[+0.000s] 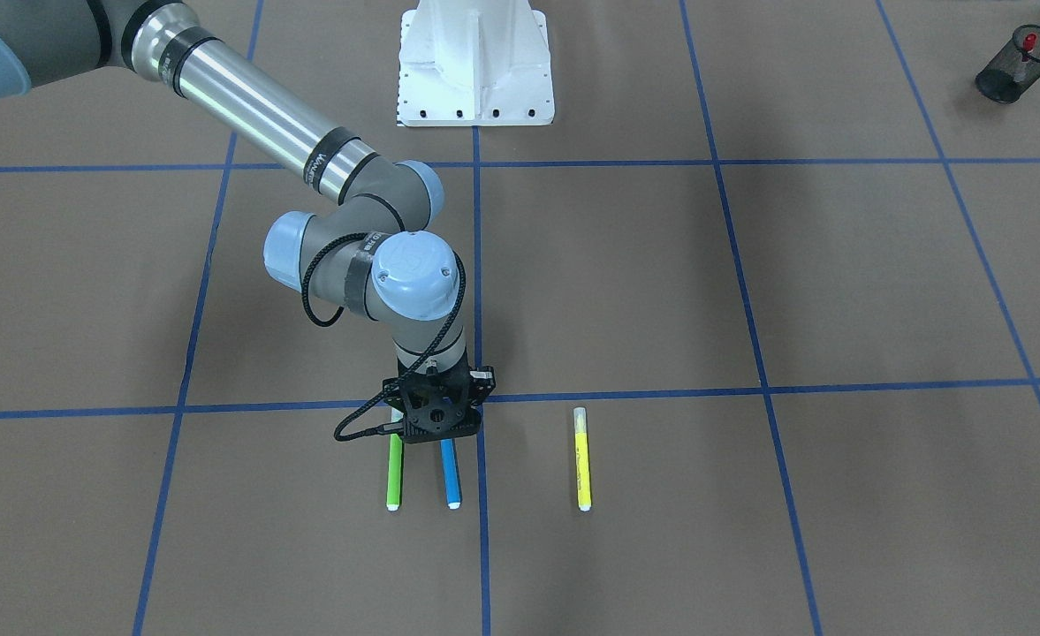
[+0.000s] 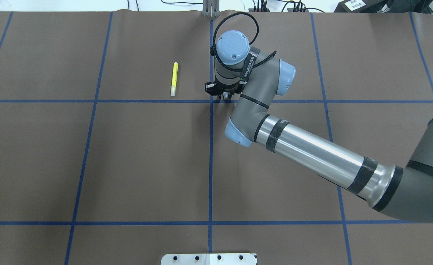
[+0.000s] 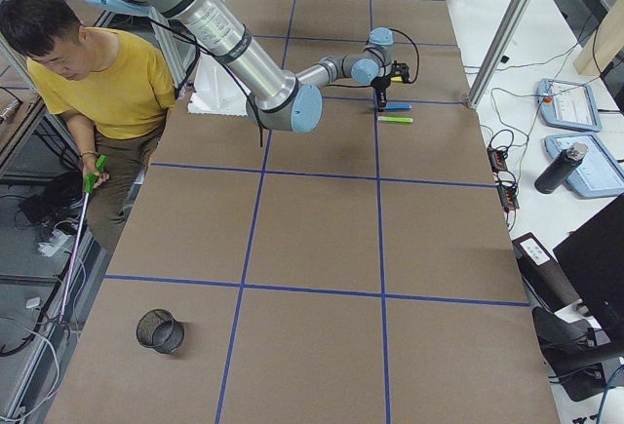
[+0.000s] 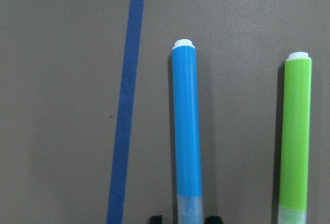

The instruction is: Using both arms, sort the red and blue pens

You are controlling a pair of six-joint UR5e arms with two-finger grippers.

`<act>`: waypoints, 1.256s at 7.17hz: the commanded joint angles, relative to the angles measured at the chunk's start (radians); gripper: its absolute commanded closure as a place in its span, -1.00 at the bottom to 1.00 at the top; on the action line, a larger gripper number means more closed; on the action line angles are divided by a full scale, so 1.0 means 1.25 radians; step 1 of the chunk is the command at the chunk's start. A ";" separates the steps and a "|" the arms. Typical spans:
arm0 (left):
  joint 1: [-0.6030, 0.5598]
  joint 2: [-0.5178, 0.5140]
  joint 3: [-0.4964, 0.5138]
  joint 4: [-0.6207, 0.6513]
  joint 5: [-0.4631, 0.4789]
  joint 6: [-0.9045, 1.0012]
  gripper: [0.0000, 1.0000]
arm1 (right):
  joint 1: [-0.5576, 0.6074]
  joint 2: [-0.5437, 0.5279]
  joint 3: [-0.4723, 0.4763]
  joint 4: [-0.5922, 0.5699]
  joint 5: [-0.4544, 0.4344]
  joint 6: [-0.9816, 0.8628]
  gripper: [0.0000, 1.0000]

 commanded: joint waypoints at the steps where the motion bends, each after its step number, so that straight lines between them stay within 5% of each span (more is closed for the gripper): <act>1: 0.000 -0.001 0.000 0.000 0.000 0.000 -1.00 | 0.000 0.000 0.002 -0.002 0.000 -0.004 1.00; 6: 0.000 -0.001 0.000 0.001 0.000 0.000 -1.00 | 0.013 0.013 0.027 -0.004 0.000 -0.002 1.00; 9: 0.000 -0.001 0.001 0.001 -0.001 0.001 -1.00 | 0.063 -0.004 0.193 -0.183 0.019 0.005 1.00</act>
